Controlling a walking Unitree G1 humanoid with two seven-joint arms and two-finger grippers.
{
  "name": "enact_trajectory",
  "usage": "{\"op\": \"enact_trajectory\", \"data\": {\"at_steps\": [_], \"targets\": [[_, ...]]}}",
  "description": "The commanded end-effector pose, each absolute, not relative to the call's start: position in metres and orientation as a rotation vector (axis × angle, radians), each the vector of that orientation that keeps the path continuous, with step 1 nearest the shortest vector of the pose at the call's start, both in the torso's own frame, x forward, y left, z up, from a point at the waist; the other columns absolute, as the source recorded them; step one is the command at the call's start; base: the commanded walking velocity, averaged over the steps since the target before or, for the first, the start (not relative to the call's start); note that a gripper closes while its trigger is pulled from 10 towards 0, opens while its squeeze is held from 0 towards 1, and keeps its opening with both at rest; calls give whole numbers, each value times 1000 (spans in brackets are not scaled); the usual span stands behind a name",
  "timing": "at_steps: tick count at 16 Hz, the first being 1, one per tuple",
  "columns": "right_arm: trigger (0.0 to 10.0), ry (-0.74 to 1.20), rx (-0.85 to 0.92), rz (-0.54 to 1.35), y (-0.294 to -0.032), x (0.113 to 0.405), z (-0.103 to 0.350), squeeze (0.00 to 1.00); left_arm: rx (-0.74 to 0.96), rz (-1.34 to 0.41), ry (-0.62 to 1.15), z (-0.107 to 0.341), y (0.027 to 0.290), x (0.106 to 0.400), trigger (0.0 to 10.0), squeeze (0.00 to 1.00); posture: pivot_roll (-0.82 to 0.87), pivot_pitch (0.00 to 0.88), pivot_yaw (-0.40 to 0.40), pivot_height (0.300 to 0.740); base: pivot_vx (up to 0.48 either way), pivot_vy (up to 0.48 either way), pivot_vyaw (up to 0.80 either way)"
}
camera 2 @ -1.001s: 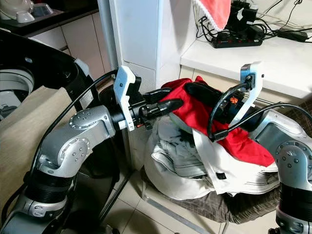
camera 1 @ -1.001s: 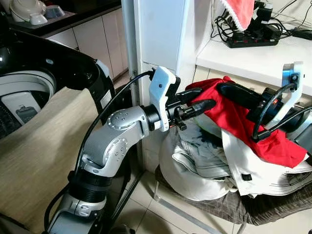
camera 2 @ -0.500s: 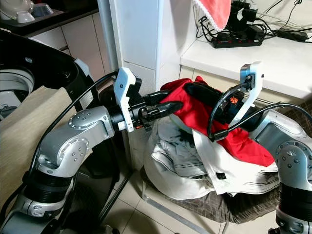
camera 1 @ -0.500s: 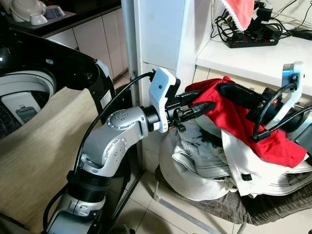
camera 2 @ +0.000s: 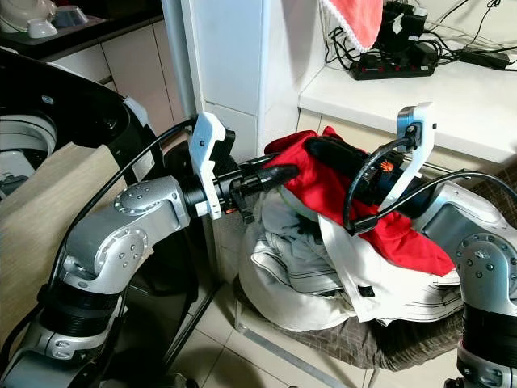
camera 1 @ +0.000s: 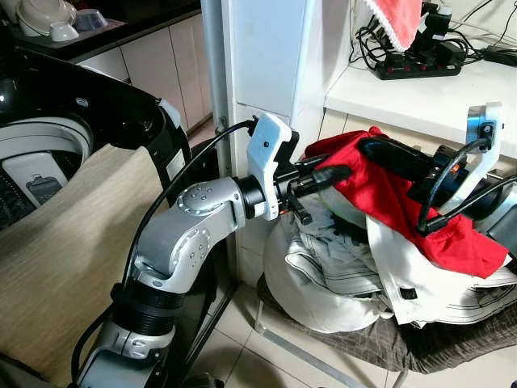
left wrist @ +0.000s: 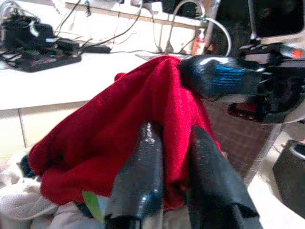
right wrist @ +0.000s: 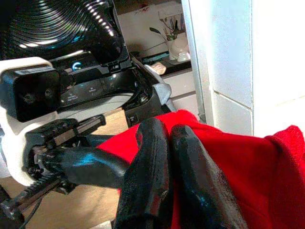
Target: Clothes washing
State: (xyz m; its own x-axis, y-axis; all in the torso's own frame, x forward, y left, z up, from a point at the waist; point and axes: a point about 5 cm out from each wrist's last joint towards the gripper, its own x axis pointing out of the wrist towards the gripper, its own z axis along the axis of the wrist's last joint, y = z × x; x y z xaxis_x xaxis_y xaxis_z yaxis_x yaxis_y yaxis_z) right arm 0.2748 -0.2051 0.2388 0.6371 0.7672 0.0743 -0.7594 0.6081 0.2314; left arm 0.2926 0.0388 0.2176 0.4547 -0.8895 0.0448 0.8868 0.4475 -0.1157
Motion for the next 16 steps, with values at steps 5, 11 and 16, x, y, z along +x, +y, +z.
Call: {"op": "enact_trajectory", "data": {"at_steps": [5, 11, 16], "targets": [[0, -10, 204, 885, -203, 272, 248, 0, -155, -1038, 36, 217, 44, 301, 0, 0, -138, 0, 36, 740, 0, 0, 0], [10000, -2, 183, 800, -210, 277, 244, 1000, -180, -993, -21, 224, 46, 306, 0, 0, -139, 0, 38, 740, 0, 0, 0], [10000, -52, 150, 751, -215, 275, 248, 1000, -191, -881, -80, 230, 52, 317, 0, 0, -143, 0, 41, 740, 0, 0, 0]]}}
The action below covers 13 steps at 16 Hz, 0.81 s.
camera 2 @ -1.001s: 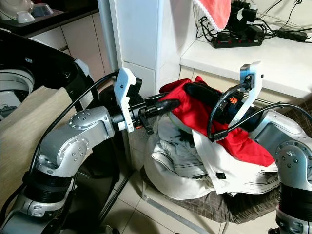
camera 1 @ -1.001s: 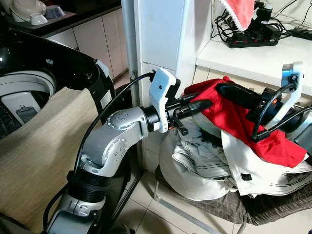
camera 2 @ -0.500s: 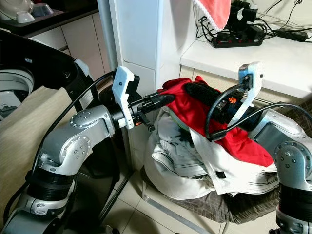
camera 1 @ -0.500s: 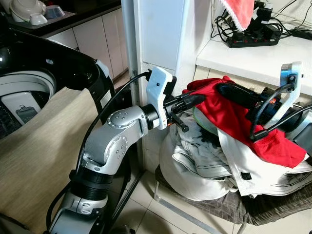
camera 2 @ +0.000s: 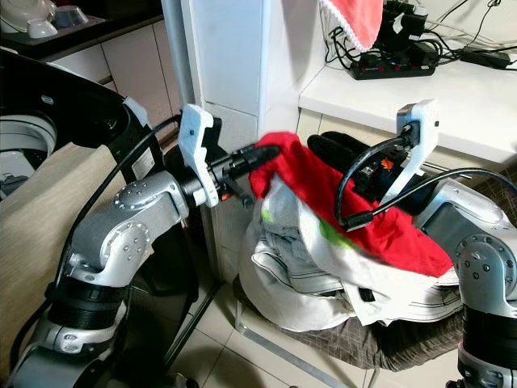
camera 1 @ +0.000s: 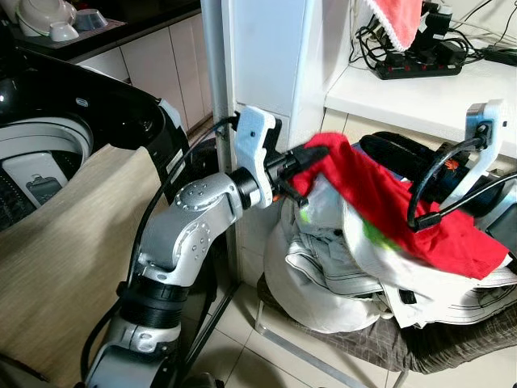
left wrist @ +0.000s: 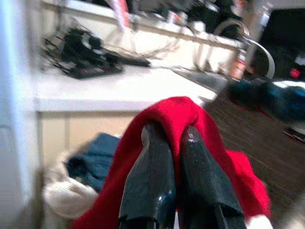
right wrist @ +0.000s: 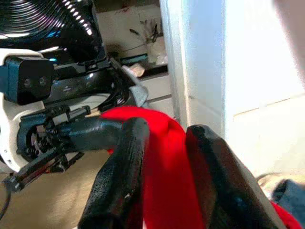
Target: Clothes washing
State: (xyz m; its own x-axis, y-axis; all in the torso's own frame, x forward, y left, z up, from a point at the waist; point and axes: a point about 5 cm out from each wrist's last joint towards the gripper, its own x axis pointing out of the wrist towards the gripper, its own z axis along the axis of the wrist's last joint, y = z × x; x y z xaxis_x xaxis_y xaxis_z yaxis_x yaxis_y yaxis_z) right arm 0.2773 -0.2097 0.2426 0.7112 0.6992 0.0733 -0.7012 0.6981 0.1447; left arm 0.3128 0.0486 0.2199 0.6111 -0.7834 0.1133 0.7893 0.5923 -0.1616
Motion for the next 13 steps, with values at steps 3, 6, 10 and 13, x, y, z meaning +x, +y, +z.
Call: {"op": "enact_trajectory", "data": {"at_steps": [3, 6, 10, 13], "targets": [[10000, -104, 159, 770, -213, 269, 254, 0, -122, -861, -136, 242, 49, 330, 0, 0, -131, 0, 31, 740, 0, 0, 0], [10000, -116, 134, 863, -202, 256, 253, 0, -300, -807, -490, 336, 51, 351, 0, 0, -147, 0, 54, 740, 0, 0, 0], [10000, -86, 119, 819, -207, 251, 246, 0, -324, -570, -816, 414, 110, 356, 0, 0, -157, 0, 71, 740, 0, 0, 0], [10000, -72, 115, 805, -208, 249, 242, 0, 46, -154, -896, 453, 188, 353, 0, 0, -157, 0, 73, 740, 0, 0, 0]]}}
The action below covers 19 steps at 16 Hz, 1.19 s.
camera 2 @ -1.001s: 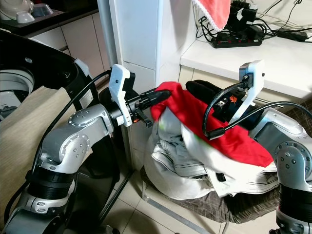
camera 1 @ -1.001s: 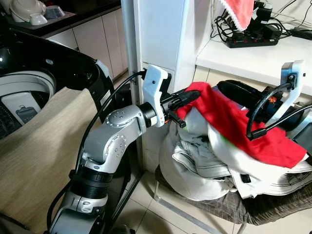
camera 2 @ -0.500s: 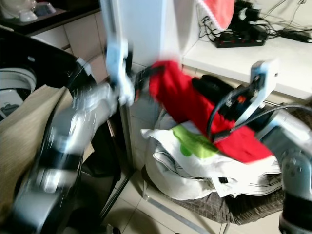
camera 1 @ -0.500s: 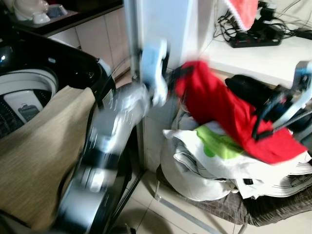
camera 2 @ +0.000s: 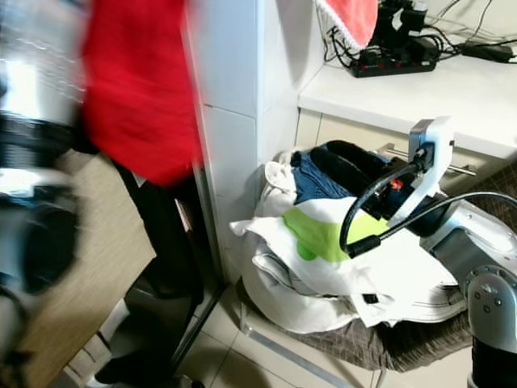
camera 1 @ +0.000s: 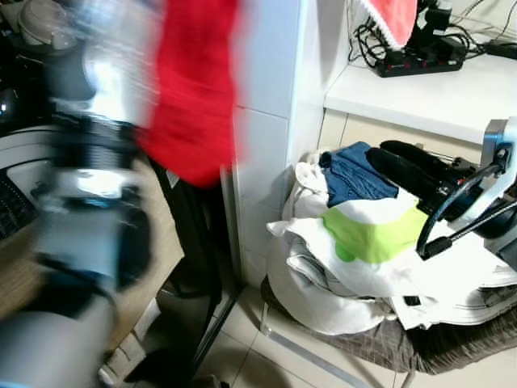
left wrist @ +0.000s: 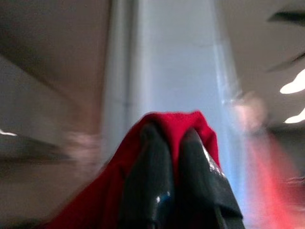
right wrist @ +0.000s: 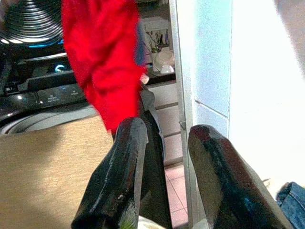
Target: Clothes washing
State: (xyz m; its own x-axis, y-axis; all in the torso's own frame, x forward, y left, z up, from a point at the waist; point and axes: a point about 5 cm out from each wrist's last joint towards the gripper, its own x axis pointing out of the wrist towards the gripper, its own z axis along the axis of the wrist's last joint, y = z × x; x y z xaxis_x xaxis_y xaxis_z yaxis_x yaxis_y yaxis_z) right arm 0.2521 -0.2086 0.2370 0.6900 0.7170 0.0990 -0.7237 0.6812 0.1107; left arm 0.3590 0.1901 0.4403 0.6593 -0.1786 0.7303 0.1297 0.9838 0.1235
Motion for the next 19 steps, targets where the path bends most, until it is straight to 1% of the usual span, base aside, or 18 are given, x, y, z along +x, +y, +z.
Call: {"op": "enact_trajectory", "data": {"at_steps": [1, 2, 3, 4, 6, 7, 8, 9, 10, 11, 12, 13, 15, 19], "targets": [[10000, -70, 115, 808, -207, 249, 242, 0, 181, -37, -871, 459, 211, 351, 0, 0, -142, 0, 66, 740, 0, 0, 0], [10000, -66, 111, 815, -205, 250, 241, 0, 387, 118, -793, 464, 242, 348, 0, 0, -136, 0, 61, 740, 0, 0, 0], [10000, -66, 111, 832, -201, 253, 241, 0, 594, 262, -666, 458, 271, 348, 0, 0, -122, 0, 49, 740, 0, 0, 0], [10000, -66, 109, 842, -199, 255, 241, 0, 706, 359, -582, 452, 290, 348, 0, 0, -122, 0, 49, 740, 0, 0, 0], [10000, -56, 101, 863, -193, 257, 239, 0, 813, 450, -414, 428, 319, 350, 0, 0, -114, 0, 44, 740, 0, 0, 0], [10000, -50, 98, 876, -189, 259, 238, 0, 831, 462, -300, 404, 335, 354, 0, 0, -104, 0, 35, 740, 0, 0, 0], [10000, -41, 93, 885, -186, 259, 236, 0, 762, 307, -143, 358, 332, 368, 0, 0, -102, 0, 31, 740, 0, 0, 0], [10000, -38, 91, 886, -186, 259, 236, 0, 732, 257, -111, 347, 329, 372, 0, 0, -100, 0, 26, 740, 0, 0, 0], [10000, -9, 63, 897, -184, 259, 232, 0, 692, 111, 66, 302, 320, 381, 10000, 0, -100, 0, 26, 740, 0, 0, 0], [10000, 14, 38, 903, -183, 258, 229, 0, 691, 62, 200, 275, 322, 381, 10000, 0, -100, 0, 26, 740, 0, 0, 0], [10000, 29, 24, 907, -182, 258, 227, 0, 715, 76, 299, 258, 329, 377, 10000, 90, -109, 0, 32, 740, 0, 0, 0], [10000, 37, 17, 908, -182, 257, 226, 0, 739, 87, 357, 251, 333, 374, 10000, 1000, -109, 0, 32, 740, 0, 0, 0], [10000, 60, 0, 912, -183, 254, 222, 0, 718, 95, 446, 243, 342, 369, 10000, 1000, -112, 0, 34, 740, 0, 0, 0], [10000, 77, -2, 925, -183, 253, 220, 0, 722, 138, 461, 248, 351, 365, 10000, 1000, -114, 0, 35, 740, 0, 0, 0]]}}
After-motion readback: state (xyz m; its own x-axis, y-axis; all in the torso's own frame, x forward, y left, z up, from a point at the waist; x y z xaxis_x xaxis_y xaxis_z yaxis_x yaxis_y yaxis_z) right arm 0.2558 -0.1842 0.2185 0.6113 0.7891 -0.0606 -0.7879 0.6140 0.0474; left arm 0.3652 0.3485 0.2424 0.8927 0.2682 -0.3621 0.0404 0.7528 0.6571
